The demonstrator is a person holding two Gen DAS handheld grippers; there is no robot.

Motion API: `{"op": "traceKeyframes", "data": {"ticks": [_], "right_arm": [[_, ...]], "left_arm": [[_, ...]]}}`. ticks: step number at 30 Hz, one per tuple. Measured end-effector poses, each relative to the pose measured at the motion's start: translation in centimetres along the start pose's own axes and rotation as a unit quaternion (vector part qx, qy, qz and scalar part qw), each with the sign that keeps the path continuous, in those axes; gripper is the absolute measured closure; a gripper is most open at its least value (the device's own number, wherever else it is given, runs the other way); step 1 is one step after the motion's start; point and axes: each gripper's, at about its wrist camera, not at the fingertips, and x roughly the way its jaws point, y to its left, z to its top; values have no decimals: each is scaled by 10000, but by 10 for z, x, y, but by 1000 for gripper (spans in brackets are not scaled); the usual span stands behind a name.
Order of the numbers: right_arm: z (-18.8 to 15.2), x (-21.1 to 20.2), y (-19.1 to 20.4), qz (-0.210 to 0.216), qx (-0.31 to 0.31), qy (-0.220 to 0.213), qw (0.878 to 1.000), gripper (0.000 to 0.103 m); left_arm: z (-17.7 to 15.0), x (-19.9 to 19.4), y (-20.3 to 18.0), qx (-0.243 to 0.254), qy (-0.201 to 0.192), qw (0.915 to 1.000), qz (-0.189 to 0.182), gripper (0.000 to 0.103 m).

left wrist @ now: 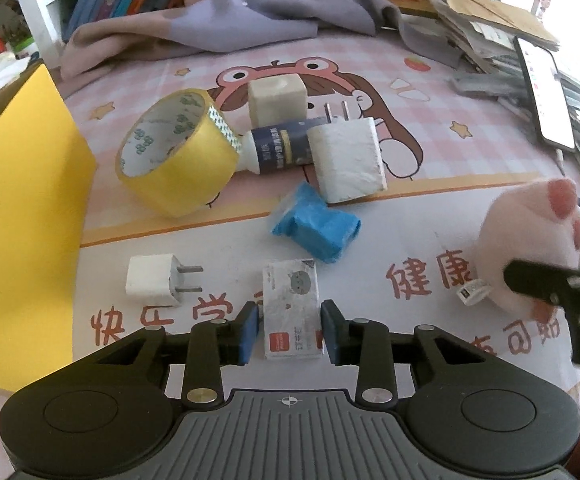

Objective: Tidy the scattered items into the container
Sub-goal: 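Carry the pink plush and the card toward the yellow box with both tools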

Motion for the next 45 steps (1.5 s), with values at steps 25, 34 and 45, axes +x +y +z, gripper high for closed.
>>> {"op": "traceKeyframes", "data": {"ticks": [25,34,45], "right_arm": [[-13,13,9,-2,-526,188,9984,23],[0,-11,6,216,-43,-126,9997,25],[11,-38,25,632,209,-290,9974,24]], "left_arm": [[-9,-1,-1,-61,-336,9994,13,75],[-16,-42,-1,-128,-648,9975,-256,75],[-32,-104,11,-289,-990,9925,-654,75]]}}
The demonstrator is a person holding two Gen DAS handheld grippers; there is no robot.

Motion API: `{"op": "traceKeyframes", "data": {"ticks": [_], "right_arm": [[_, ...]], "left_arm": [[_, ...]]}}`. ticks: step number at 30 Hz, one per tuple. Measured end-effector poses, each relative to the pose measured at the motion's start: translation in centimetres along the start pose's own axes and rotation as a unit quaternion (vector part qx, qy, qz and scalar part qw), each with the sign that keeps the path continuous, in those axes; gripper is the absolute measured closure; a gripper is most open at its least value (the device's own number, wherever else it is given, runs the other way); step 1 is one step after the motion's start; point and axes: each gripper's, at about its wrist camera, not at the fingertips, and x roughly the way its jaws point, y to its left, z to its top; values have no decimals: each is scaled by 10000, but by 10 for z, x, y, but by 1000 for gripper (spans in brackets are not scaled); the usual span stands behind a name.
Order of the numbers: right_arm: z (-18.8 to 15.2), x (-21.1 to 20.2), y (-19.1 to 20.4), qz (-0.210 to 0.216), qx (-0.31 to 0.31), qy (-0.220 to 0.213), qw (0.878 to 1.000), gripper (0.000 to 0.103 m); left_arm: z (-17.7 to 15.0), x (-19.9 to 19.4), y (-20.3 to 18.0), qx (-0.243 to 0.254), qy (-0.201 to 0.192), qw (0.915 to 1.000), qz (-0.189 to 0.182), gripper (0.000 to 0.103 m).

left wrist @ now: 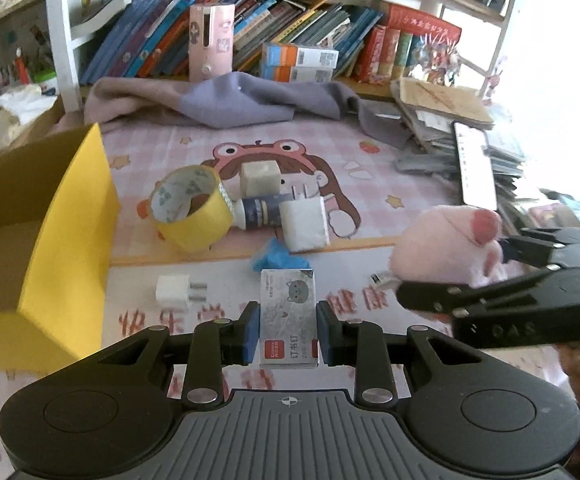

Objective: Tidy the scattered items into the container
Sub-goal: 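Carry the pink plush and the card toward the yellow box with both tools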

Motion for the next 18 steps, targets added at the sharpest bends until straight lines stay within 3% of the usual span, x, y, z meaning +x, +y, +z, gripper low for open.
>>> {"op": "traceKeyframes", "data": {"ticks": [6,18], "right_arm": [[-6,-6,19,-169,-76,76,9998,24],[-17,-33,86,-497,-118,-194,9985,24]], "left_arm": [[-15,-18,6,4,-162,9998,-66,75],[-47,-62,43,282,-429,9981,-336,75]]}}
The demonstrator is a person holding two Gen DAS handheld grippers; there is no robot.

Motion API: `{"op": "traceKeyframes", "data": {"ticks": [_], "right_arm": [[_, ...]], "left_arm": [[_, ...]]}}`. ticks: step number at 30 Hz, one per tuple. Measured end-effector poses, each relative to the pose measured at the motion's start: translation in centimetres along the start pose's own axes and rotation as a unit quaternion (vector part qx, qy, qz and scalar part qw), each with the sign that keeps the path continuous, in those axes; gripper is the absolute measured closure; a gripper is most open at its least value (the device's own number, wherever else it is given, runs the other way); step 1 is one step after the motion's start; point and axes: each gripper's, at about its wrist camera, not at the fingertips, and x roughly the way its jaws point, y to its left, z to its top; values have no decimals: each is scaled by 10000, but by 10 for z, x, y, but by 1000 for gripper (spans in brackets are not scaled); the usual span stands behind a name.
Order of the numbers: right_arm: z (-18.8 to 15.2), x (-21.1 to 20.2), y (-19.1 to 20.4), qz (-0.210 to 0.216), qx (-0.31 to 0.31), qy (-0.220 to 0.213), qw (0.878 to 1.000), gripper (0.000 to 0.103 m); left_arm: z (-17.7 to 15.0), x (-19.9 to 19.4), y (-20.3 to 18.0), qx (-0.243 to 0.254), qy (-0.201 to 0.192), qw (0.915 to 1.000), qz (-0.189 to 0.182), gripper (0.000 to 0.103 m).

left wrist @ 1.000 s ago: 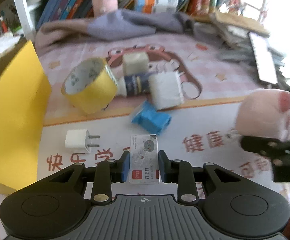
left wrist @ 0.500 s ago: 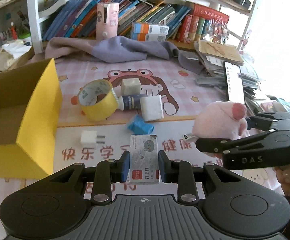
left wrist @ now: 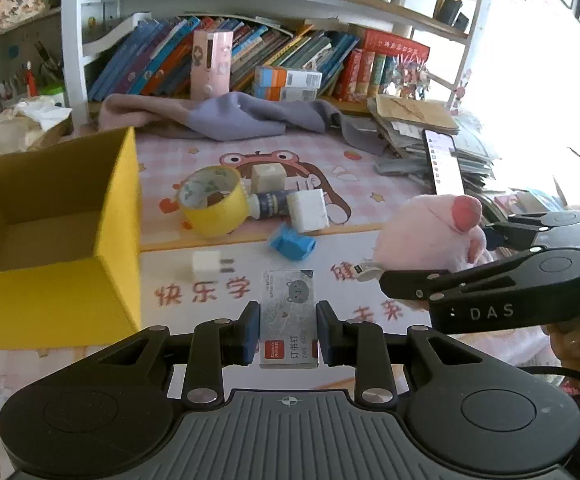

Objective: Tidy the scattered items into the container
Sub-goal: 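Carry the pink plush and the card toward the yellow box with both tools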

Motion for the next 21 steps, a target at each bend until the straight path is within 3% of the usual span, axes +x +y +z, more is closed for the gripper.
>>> {"op": "traceKeyframes", "data": {"ticks": [21], "right_arm": [[-49,-44,174,97,-16,-146,9998,24]], "left_arm": [[-79,-111,98,-14,-208,9998,12,75]]}}
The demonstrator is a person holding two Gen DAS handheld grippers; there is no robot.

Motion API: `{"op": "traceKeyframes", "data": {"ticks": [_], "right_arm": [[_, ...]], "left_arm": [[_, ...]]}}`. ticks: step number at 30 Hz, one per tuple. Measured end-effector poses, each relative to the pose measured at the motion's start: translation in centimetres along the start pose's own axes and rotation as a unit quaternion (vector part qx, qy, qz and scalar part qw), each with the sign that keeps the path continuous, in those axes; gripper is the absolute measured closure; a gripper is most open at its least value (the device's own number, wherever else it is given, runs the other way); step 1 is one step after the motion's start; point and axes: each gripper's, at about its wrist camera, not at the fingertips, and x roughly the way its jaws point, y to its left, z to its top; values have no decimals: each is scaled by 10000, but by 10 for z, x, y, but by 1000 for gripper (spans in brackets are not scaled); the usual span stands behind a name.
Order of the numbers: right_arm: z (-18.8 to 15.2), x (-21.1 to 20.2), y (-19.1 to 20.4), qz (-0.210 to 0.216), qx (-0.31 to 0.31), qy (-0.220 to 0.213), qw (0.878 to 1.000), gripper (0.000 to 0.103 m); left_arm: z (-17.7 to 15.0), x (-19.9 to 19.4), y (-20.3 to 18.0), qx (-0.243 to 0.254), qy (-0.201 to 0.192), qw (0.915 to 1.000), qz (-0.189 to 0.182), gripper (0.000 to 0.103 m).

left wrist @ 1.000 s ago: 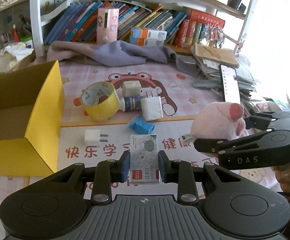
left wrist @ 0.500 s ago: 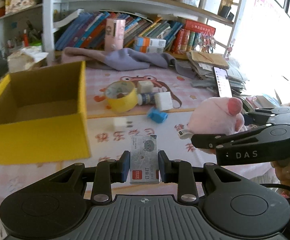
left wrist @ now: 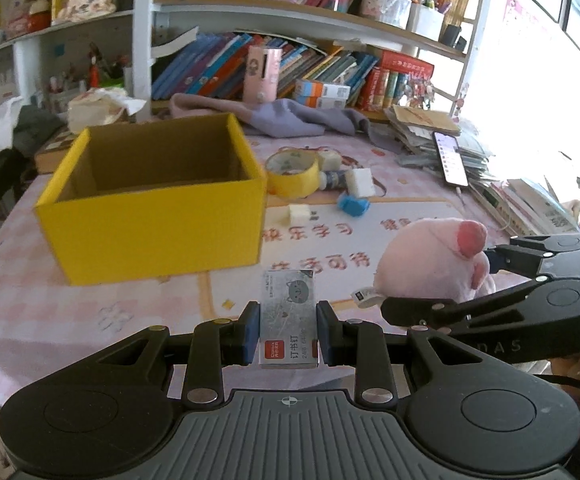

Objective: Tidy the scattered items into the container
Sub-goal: 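Carry the pink plush and the card toward the yellow box with both tools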

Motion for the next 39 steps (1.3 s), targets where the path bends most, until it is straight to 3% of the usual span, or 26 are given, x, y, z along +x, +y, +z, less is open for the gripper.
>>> {"op": "traceKeyframes", "data": {"ticks": [22,39], "right_arm": [[3,11,79,379,-537,293,9974,24],[39,44,105,785,-1231,341,9887,24]], "left_arm": [[-29,-31,62,-599,-79,9979,214,75],[-17,-18,97,-1115,-83,9924,506,75]]}}
